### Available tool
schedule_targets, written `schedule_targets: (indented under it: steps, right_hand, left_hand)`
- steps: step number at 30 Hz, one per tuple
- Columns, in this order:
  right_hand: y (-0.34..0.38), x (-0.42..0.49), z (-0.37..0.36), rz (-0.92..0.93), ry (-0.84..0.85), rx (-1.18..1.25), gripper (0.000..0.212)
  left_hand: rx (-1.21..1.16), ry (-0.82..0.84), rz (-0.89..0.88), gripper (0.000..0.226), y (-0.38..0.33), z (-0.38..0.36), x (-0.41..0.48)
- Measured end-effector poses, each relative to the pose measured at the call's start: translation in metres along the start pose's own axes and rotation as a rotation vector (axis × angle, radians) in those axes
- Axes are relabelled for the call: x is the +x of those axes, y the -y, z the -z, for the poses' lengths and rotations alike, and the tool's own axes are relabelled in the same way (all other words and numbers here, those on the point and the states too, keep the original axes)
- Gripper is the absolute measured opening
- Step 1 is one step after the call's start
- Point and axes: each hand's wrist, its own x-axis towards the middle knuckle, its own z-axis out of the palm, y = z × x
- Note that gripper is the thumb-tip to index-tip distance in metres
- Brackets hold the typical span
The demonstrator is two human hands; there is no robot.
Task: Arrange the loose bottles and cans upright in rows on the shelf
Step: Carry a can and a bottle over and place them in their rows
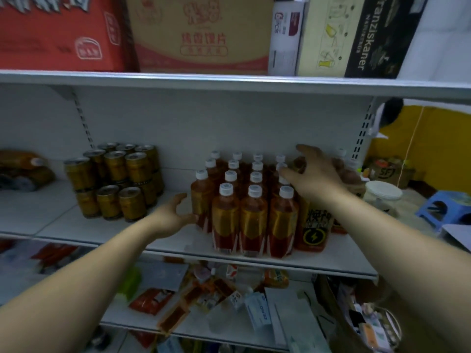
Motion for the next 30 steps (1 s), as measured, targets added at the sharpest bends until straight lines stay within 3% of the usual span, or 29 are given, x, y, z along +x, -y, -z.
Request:
schedule_targets:
  steps: [8, 11, 15, 21, 30]
  right_hand:
    - [0.164, 0.03, -0.102, 0.14, 0.367, -0.172, 0.086]
    - [0.234, 0.028, -0.151, 0.219, 0.418, -0.158, 0.083]
    - [0.331, 0.014, -0.219, 0.304, 0.492, -0.021, 0.062]
    - [0.447, 0.0, -0.304, 0.374, 0.584, -0.095, 0.086]
    - [0.542, 0.029, -0.435, 0.514, 0.637, -0.087, 0.087]
  left_hand:
    - [0.252, 0.017, -0.085, 0.083, 0.055, 0.116, -0.032]
    - [0.344, 0.01, -0.125, 0.081, 0.086, 0.166, -0.049]
    - [0.411, -0.018, -0.091, 0.081, 0.139, 0.238, -0.071]
    - [0.485, -0.033, 0.004, 0.08, 0.22, 0.322, -0.095]
    - [0.452, -0.058, 0.146, 0.08, 0.33, 0.396, -0.066]
